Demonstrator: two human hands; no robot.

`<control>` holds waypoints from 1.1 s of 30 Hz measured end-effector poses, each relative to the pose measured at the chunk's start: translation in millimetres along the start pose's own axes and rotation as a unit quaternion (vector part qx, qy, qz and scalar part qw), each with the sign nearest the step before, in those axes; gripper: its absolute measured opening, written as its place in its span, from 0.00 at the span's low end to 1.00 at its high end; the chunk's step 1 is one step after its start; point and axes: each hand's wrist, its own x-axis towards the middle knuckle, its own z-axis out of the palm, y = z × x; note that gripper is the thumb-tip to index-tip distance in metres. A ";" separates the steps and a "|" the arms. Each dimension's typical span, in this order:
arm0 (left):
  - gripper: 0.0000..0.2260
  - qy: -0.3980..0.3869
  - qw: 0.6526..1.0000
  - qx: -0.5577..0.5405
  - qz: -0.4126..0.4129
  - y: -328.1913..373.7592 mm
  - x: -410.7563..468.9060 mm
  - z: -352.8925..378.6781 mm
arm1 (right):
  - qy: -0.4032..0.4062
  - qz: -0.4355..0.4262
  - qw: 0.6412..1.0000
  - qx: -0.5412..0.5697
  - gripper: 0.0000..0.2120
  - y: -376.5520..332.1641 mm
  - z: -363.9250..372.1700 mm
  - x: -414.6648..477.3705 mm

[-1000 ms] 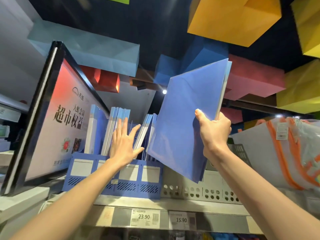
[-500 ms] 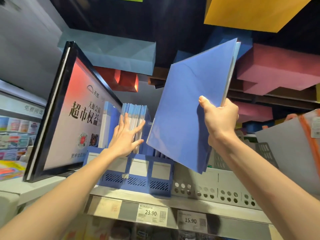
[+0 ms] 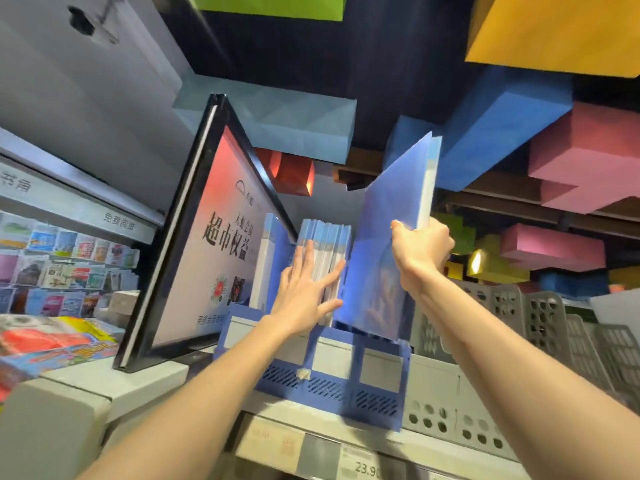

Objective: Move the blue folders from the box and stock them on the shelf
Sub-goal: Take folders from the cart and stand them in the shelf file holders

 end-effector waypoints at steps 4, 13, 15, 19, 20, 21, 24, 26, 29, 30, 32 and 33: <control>0.33 0.010 1.000 -0.004 0.005 -3.5 -0.6 5.5 | -0.023 0.021 0.999 -0.043 0.16 4.7 34.5 -1.5; 0.31 0.026 0.999 -0.004 0.020 -8.8 -1.6 15.4 | -0.159 0.041 0.984 -0.074 0.26 15.9 61.0 5.1; 0.31 0.025 0.999 -0.002 0.022 -9.3 -2.2 14.1 | -0.203 0.022 0.975 -0.087 0.24 21.8 58.4 1.3; 0.31 0.022 1.000 -0.005 0.022 -11.2 -3.3 13.0 | -0.280 0.007 0.957 -0.073 0.16 27.5 42.7 -8.9; 0.31 0.026 0.999 -0.007 0.024 -11.3 -3.6 13.4 | -0.304 0.018 0.950 -0.063 0.16 28.5 36.4 -12.0; 0.31 0.031 0.999 -0.014 0.026 -11.4 -4.1 14.1 | -0.327 0.030 0.943 -0.058 0.18 29.6 28.6 -15.5; 0.30 0.036 0.998 -0.046 0.027 -12.8 -5.2 14.4 | -0.386 0.073 0.918 -0.049 0.27 37.6 9.2 -19.9; 0.27 0.020 0.996 -0.088 0.011 -12.0 -6.5 9.3 | -0.414 0.097 0.905 -0.029 0.32 44.4 0.2 -18.6; 0.30 -0.022 0.978 -0.200 -0.048 -1.1 -4.4 -7.6 | -0.445 0.125 0.887 0.010 0.32 46.8 -10.6 -19.0; 0.34 -0.036 0.967 -0.243 -0.069 3.7 -2.9 -14.4 | -0.451 0.133 0.882 0.021 0.28 47.6 -12.5 -19.7; 0.40 -0.061 0.952 -0.286 -0.093 12.2 -1.7 -26.0 | -0.453 0.131 0.881 0.036 0.18 53.5 -16.1 -19.1; 0.41 -0.073 0.951 -0.286 -0.095 14.3 -1.6 -29.3 | -0.450 0.122 0.884 0.041 0.16 56.2 -17.1 -19.5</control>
